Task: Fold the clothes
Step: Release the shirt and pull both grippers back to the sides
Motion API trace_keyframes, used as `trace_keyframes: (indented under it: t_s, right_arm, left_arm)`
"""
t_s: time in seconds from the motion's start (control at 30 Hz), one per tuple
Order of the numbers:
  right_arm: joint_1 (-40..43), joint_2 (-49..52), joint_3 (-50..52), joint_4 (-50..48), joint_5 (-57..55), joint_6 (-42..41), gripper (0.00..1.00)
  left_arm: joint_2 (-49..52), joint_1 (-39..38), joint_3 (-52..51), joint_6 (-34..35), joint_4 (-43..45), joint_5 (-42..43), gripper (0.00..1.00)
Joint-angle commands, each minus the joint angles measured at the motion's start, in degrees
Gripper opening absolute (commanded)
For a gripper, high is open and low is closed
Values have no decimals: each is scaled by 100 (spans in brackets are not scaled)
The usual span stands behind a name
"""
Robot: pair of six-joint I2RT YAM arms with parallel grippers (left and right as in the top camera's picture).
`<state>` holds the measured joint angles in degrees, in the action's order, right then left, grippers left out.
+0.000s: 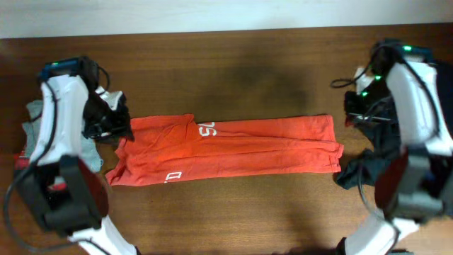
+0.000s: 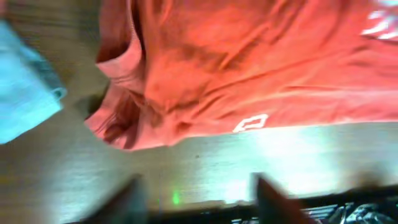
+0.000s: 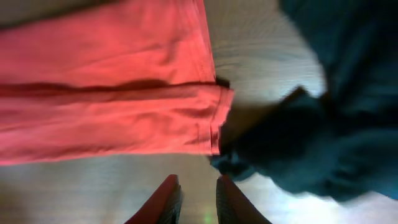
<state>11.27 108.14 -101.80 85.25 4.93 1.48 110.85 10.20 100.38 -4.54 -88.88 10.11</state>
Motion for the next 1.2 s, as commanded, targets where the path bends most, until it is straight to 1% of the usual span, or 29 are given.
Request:
trace_keyframes:
  t_s: [0.0,0.33,0.37,0.4,0.47,0.57,0.67,0.83,1.0,1.1,1.17]
  right_arm:
    - [39,-1200,-107,105,-46,-39,28]
    - [39,-3056,-101,352,-50,-151,28]
    - [39,-3224,-101,352,-52,-149,29]
    - [39,-3488,-101,354,-50,-151,32]
    - [39,-3689,-101,380,-50,-151,34]
    - [39,-3875,-101,531,-46,-195,36]
    - [39,-3936,-52,627,-46,-195,36]
    - [39,-3943,103,704,-46,-260,36]
    - [39,-3943,262,756,-44,-262,36]
    - [39,-3943,361,761,44,-254,36]
    - [39,-3943,402,765,59,-254,37]
  left_arm:
    - [-505,4,105,15,-46,22,99]
    - [-535,4,103,17,-205,22,98]
    - [-542,4,103,17,-219,22,98]
    - [-560,2,103,33,-269,24,97]
    - [-605,-2,79,175,-452,15,95]
    - [-863,-7,-109,238,-461,17,95]
    - [-1438,-7,-448,291,-363,11,95]
    - [-2846,-7,-1368,385,35,-68,95]
    - [-4369,0,-2535,389,748,-111,99]
    - [-4920,0,-2935,391,1204,-111,99]
    - [-5115,0,-3040,396,1373,-109,99]
